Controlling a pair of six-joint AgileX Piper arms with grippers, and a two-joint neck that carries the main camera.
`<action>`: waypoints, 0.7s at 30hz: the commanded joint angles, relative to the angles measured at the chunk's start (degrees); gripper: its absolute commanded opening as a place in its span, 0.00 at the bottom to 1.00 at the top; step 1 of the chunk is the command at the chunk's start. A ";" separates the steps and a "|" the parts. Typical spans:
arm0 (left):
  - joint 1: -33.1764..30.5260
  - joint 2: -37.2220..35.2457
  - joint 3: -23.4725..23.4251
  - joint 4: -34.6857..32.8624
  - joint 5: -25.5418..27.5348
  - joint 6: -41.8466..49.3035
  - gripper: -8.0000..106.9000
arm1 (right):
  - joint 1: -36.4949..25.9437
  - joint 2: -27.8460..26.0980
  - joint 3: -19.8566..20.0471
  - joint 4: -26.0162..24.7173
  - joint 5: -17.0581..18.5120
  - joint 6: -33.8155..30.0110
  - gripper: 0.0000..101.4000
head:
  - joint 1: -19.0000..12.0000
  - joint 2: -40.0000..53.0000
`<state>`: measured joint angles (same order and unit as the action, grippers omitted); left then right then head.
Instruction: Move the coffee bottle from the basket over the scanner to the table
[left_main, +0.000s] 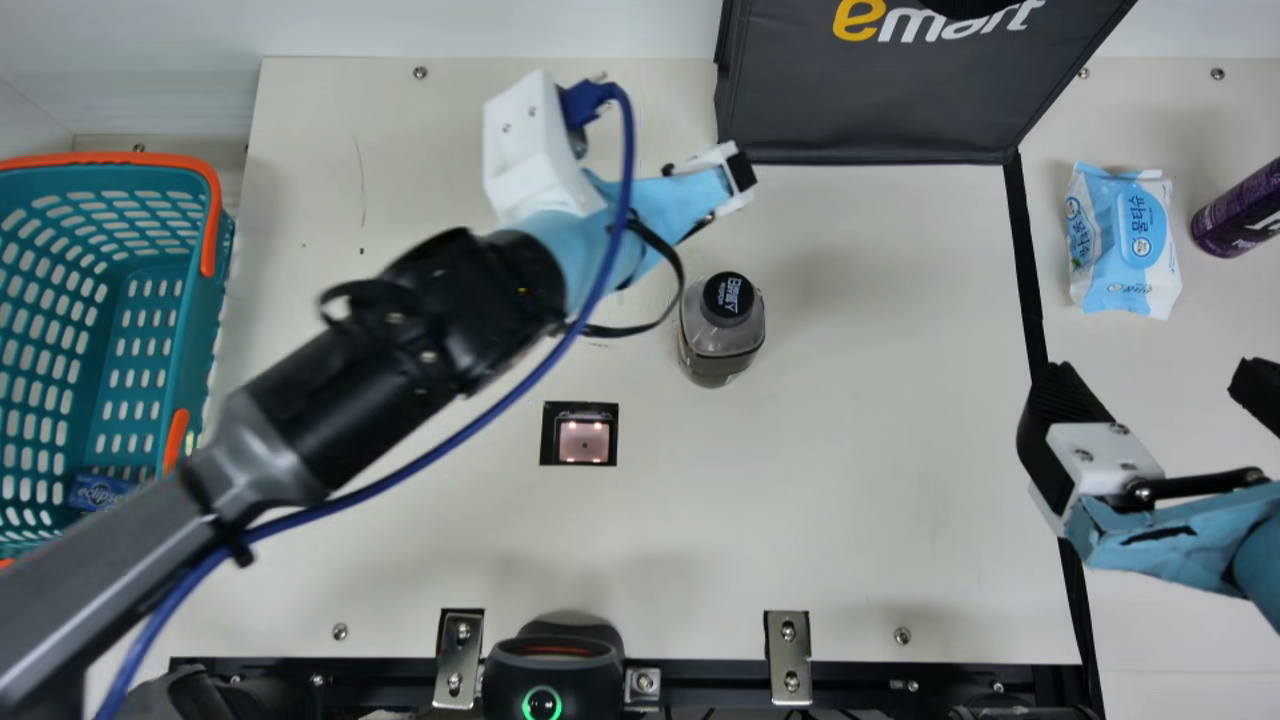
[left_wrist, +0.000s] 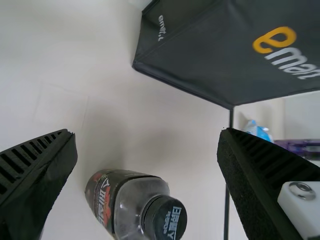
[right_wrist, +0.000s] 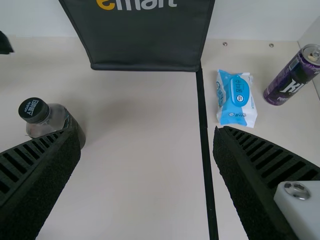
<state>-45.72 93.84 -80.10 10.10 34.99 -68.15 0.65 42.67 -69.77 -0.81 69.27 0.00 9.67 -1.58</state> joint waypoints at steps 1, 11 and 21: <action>2.50 -4.55 4.49 -10.29 -3.73 14.09 0.85 | 0.00 0.00 0.00 0.00 0.00 0.00 0.94 | -1.75 0.00; 11.99 -18.73 12.56 -42.01 -0.64 53.00 0.85 | 0.00 0.00 0.00 0.00 0.00 0.00 0.94 | -1.75 0.00; 30.26 -27.83 14.84 -49.05 16.23 78.66 0.85 | 0.00 0.00 0.00 0.00 0.00 0.00 0.94 | -1.75 0.00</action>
<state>-20.37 66.91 -65.38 -39.21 47.10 -2.03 0.65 42.67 -69.77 -0.81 69.27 0.00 9.67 -1.58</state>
